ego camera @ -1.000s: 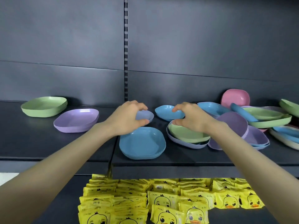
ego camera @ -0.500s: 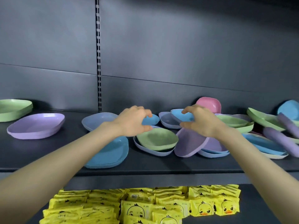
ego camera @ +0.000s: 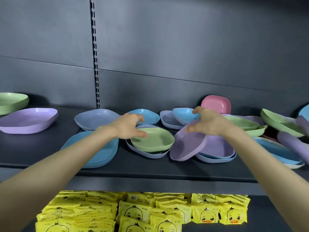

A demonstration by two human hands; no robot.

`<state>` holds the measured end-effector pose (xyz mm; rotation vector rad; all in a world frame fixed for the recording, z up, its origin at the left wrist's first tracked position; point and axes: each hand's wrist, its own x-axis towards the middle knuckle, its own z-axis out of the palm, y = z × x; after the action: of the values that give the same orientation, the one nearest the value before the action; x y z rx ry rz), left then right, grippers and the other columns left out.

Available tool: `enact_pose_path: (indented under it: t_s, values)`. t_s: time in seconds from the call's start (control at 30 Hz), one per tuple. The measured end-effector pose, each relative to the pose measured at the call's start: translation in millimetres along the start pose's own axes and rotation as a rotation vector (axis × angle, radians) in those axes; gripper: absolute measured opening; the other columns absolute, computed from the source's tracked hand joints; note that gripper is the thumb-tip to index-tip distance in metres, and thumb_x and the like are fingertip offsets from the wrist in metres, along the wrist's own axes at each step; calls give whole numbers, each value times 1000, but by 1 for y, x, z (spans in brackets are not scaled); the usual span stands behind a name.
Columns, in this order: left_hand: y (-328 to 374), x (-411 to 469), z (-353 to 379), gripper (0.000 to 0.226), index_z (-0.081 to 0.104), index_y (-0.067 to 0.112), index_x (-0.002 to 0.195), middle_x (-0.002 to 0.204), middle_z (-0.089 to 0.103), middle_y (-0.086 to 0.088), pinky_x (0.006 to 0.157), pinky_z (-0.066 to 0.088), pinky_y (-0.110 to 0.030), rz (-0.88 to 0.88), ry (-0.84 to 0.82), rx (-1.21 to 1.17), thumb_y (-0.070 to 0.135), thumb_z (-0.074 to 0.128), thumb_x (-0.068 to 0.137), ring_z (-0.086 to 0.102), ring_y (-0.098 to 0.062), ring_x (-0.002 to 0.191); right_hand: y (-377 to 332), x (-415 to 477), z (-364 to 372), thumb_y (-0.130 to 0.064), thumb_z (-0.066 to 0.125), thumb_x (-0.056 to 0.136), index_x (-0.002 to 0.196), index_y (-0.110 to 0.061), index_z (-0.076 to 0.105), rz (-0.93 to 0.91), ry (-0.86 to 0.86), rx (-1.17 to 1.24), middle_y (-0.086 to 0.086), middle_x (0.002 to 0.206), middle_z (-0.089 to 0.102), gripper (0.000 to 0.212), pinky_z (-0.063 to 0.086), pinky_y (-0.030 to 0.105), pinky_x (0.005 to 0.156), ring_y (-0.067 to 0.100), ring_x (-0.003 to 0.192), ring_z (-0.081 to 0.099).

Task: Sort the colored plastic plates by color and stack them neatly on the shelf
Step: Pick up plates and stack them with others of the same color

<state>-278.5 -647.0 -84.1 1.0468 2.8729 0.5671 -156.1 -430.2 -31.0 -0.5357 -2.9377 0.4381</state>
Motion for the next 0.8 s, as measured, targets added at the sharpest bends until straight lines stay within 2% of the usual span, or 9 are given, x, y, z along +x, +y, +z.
enact_pose_path:
  t_s: [0.1,0.17,0.23,0.37,0.5,0.57,0.67,0.8]
  values:
    - [-4,6,2,68,44,14,132,121,56,-5,91,43,-31,-9,-27,11,47,68,78,50,-20,104,-1,1,4,-36,73,76,141,-18,34,32,-10,-2,5,130,48,78,38,28,80,23,105,50]
    - [-6,9,4,70,42,12,134,117,55,-5,81,40,-27,-14,-47,23,46,69,78,45,-17,95,-2,1,5,-31,74,76,140,-16,36,34,-6,-12,5,125,49,76,40,28,77,28,103,55]
    - [-7,12,6,72,41,12,134,108,53,-3,77,37,-27,-22,-69,39,47,69,78,42,-17,92,-3,1,5,-27,75,75,138,-16,38,36,-1,-25,5,117,48,74,42,29,77,29,101,56]
    - [-10,21,10,76,40,11,133,92,42,2,72,34,-28,-43,-91,37,48,71,75,42,-19,91,2,4,7,-13,73,74,136,-16,42,46,25,-27,9,124,52,69,39,25,75,22,93,48]
    - [-13,27,13,72,42,11,129,85,40,4,68,32,-27,-62,-81,-24,43,75,74,42,-19,89,8,10,8,-3,67,74,133,-16,46,66,51,-1,9,111,50,64,35,24,71,21,92,44]
    - [-18,29,15,69,44,11,126,82,42,5,68,32,-27,-75,-63,-65,37,78,72,42,-19,88,9,12,9,1,64,74,128,-16,49,63,76,1,8,103,49,58,34,24,70,21,92,42]
    - [-24,33,17,59,50,10,121,89,47,-1,70,35,-26,-89,-14,-104,26,80,72,43,-19,86,12,15,9,3,61,73,118,-14,57,52,125,1,8,98,55,48,37,26,66,25,88,47]
    - [-26,35,17,35,62,8,98,80,52,1,69,37,-25,-80,36,-114,18,81,71,44,-19,83,13,16,10,3,59,74,113,-15,61,53,168,33,13,107,61,43,42,29,66,29,86,52]
